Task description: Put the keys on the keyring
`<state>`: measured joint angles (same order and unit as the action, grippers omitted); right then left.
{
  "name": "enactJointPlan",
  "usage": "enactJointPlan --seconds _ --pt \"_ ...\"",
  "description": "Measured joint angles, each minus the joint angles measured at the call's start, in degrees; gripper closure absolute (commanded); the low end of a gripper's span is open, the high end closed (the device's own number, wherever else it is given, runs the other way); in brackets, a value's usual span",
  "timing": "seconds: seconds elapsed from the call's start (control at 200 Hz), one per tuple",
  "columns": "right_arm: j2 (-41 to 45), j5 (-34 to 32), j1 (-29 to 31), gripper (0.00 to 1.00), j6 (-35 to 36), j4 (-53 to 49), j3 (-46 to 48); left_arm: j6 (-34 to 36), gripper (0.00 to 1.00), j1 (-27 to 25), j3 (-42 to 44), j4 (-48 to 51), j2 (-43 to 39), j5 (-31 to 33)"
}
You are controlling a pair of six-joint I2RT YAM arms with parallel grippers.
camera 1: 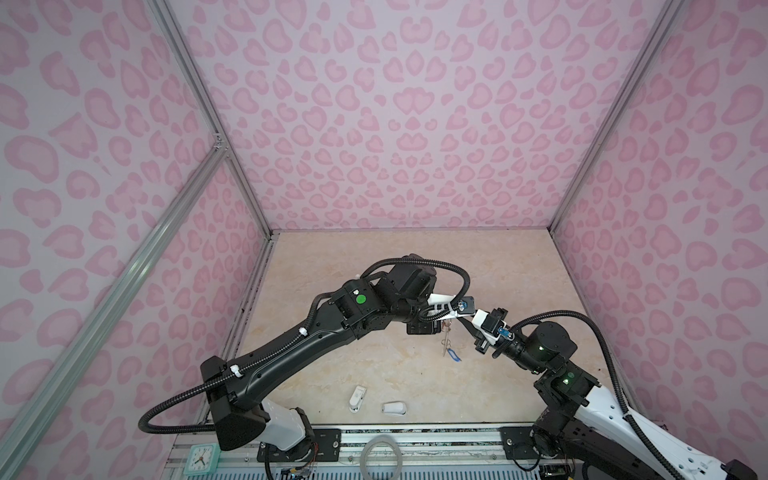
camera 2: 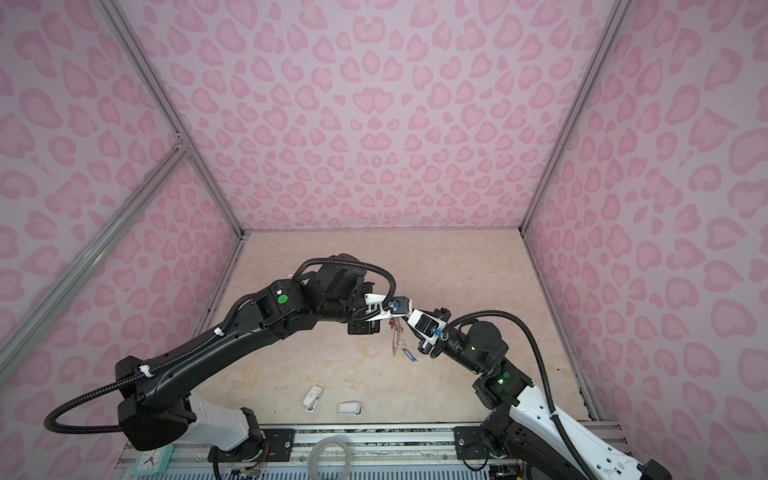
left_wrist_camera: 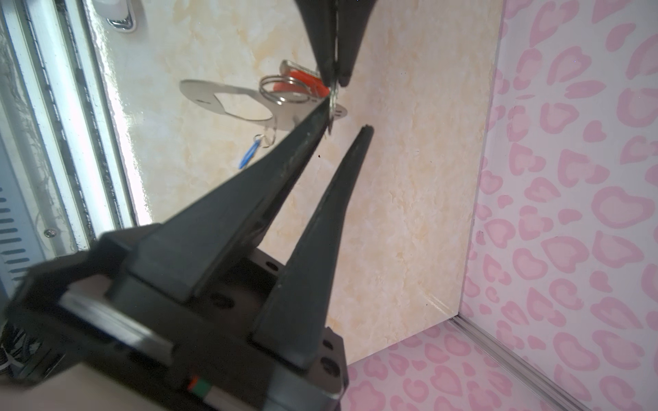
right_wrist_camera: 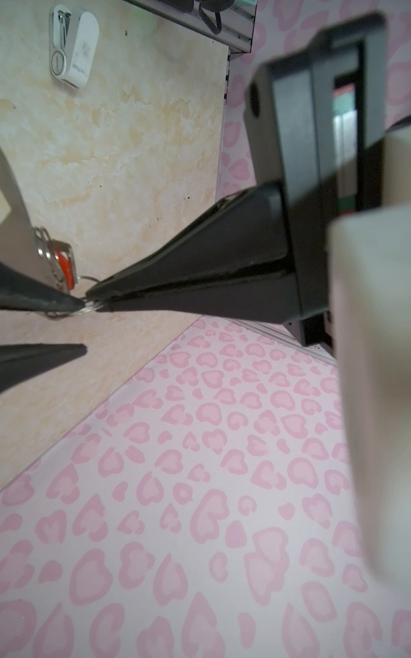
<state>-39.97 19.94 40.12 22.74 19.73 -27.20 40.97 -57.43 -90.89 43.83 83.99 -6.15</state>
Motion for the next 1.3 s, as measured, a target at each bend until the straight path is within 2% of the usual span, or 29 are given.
enactJointPlan --seconds 0.135,0.235,0.26,0.375,0.54,0.67,1.0,1.3 --pt "-0.66 0.90 0.00 0.87 -0.02 0.63 0.00 0.20 0.97 -0.07 -0.22 0.20 0.11 0.13" --pt "-1.03 1.27 0.00 1.00 0.00 1.01 0.00 0.42 0.97 -0.07 -0.28 0.22 0.11 0.13" --pt "-1.07 1.53 0.00 1.00 0.09 0.92 0.00 0.46 0.97 -0.07 -0.28 0.22 0.11 0.26" --pt "-0.98 1.55 0.00 1.00 0.37 1.07 0.09 0.48 0.76 -0.04 -0.24 0.04 0.09 0.55" --pt "-0.42 1.57 0.00 1.00 0.35 1.40 0.98 -0.17 0.70 1.70 2.69 -2.27 -1.11 -1.44" --pt "0.04 2.23 0.00 1.00 -0.63 3.61 2.47 -2.36 0.69 4.26 5.33 -5.01 -2.97 -3.87" --pt "0.63 4.11 -0.48 1.00 -3.17 10.80 4.94 -7.96 0.72 7.96 10.56 -12.92 -5.95 -16.26" --pt "0.72 5.55 -0.57 1.00 -4.11 10.75 4.74 -9.86 0.74 9.44 11.43 -15.39 -5.01 -23.85"
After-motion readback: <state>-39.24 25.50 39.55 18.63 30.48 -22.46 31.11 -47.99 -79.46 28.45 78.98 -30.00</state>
